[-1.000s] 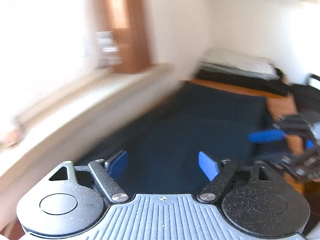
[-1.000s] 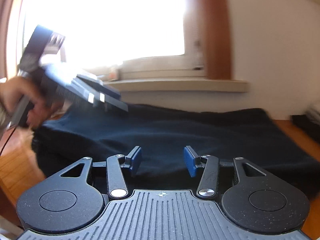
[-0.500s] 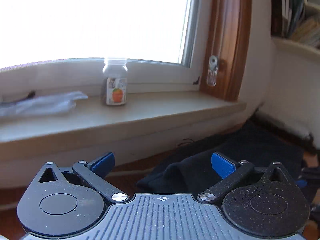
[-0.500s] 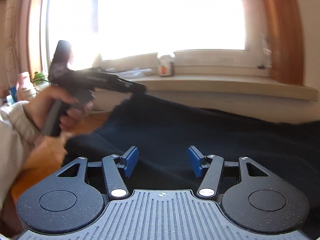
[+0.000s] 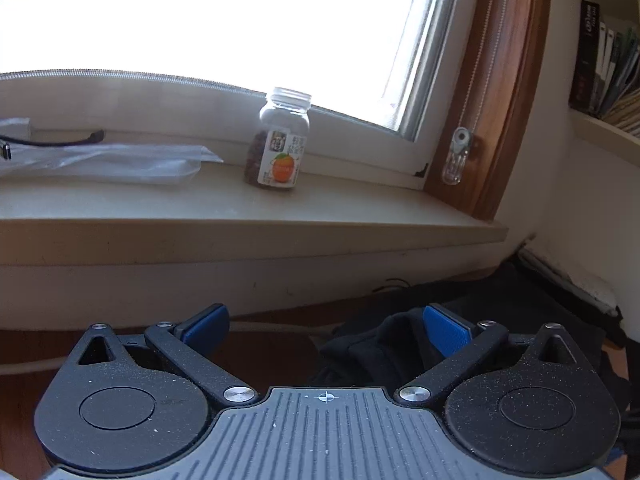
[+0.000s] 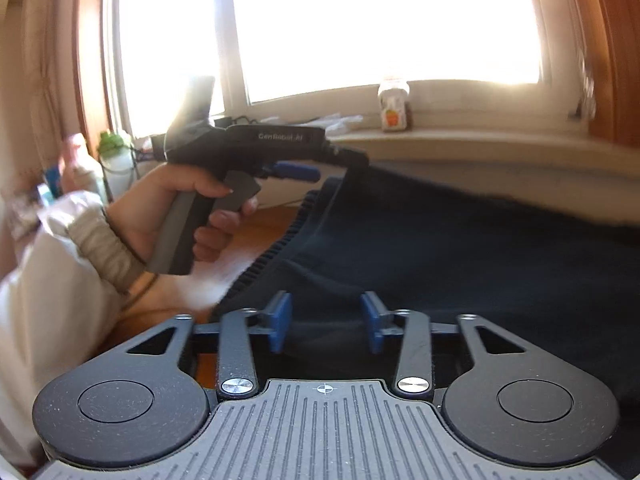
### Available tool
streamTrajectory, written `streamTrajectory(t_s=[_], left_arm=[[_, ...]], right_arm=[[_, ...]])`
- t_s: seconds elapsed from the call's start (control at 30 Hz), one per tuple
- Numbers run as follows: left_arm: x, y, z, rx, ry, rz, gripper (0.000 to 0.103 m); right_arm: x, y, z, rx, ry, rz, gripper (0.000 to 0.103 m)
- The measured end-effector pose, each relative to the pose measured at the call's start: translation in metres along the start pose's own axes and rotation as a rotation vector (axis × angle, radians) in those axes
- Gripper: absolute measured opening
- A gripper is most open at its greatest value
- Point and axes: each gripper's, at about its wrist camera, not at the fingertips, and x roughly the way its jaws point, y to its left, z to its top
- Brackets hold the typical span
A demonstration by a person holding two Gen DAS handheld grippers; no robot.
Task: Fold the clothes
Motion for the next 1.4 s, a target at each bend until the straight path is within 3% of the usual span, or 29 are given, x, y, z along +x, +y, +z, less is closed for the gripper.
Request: streamTrajectory(t_s=[0.1,0.17,0.23,0.37,0.57,0.67,0.83,1.13,1.3,1.4], left_arm=[[0.001,0.006,0.0,-0.043,-0.006,-0.024,0.103],[0.0,0.01,0.001,-0.071,-0.015,-0.026,0.103],[-0.002,0.014,0.0,-0.1,-0.038,-0.016,0.103],[-0.003,0.021,0.0,-0.127,-0.069,0.041,0.103],[-0.004,0.021,-0.004,-0.114,-0.138,0.071,0.103],[-0.001,0.02,-0.005,-0.085,-0.116,0.062,0.103],[0.005,0.024,-0.007,-0.115,-0.047,-0.005,0.103],[0.013,0.043,-0.005,-0.293,0.074,-0.122,0.103],[0.012,0.038,-0.003,-0.288,0.077,-0.17,0.103],[0.011,0.028,-0.002,-0.261,0.093,-0.258,0.103]], right_arm=[[-0.008,0.008,0.0,-0.069,-0.018,-0.038,0.061],[-0.013,0.01,-0.004,-0.098,-0.036,-0.058,0.093],[-0.017,0.01,-0.009,-0.111,-0.052,-0.076,0.1],[-0.013,0.003,-0.014,-0.072,-0.039,-0.079,0.101],[-0.013,0.0,-0.017,-0.069,-0.057,-0.117,0.103],[-0.011,-0.003,-0.016,-0.04,-0.028,-0.106,0.103],[-0.014,0.005,-0.012,-0.07,-0.013,-0.057,0.103],[0.003,0.034,-0.008,-0.212,0.052,0.013,0.103],[0.018,0.039,-0.011,-0.26,0.106,0.008,0.103],[0.024,0.043,-0.014,-0.318,0.122,-0.018,0.103]])
